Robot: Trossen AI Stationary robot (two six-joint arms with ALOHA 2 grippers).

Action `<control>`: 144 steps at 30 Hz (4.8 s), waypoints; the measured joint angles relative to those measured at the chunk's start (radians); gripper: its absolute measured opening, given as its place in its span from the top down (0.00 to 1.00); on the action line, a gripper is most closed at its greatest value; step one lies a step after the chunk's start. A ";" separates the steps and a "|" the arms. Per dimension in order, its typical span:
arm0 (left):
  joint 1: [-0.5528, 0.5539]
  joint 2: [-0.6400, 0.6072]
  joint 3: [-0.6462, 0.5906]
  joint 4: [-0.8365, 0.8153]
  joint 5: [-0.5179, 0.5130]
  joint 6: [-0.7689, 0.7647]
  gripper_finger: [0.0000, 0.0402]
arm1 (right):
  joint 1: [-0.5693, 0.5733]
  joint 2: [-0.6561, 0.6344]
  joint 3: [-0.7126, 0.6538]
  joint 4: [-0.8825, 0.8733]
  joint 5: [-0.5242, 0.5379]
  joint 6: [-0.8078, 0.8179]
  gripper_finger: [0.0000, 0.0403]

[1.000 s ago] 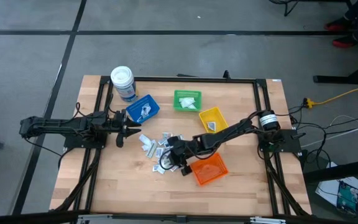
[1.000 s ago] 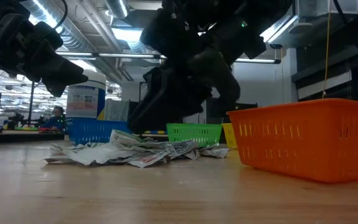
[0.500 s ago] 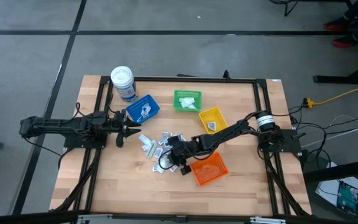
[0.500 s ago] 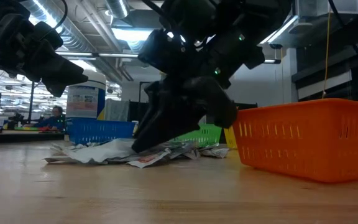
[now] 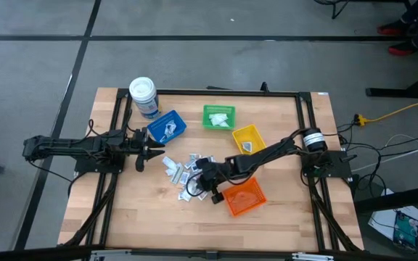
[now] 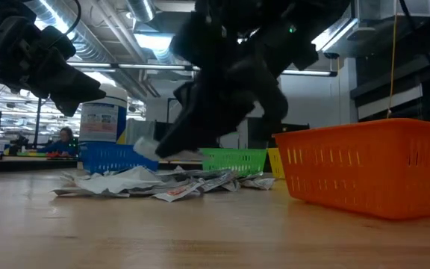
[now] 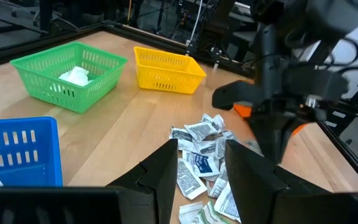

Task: Pick & Place First Aid Supplies
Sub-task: Put the white bandage into the green bin, then put the white towelette pack into the yellow bin

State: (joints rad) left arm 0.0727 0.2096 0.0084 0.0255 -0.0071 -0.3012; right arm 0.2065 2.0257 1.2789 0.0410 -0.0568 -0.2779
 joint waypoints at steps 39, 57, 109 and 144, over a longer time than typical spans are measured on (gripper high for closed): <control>0.000 0.000 0.000 0.000 0.000 0.000 0.68 | -0.421 -0.260 0.000 -0.042 -0.182 0.180 0.98; 0.000 0.000 0.000 0.000 0.000 0.000 0.68 | -0.718 -0.260 0.000 -0.249 -0.179 0.112 0.98; 0.000 0.000 0.000 0.000 0.000 0.000 0.68 | -0.661 -0.226 0.000 -0.257 -0.063 0.187 0.44; 0.000 0.000 0.000 0.000 0.000 0.000 0.68 | -0.194 -0.245 0.000 -0.333 -0.067 0.003 0.44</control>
State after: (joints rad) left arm 0.0731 0.2092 0.0086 0.0257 -0.0072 -0.3012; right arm 0.0128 1.7809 1.2789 -0.2921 -0.1242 -0.2745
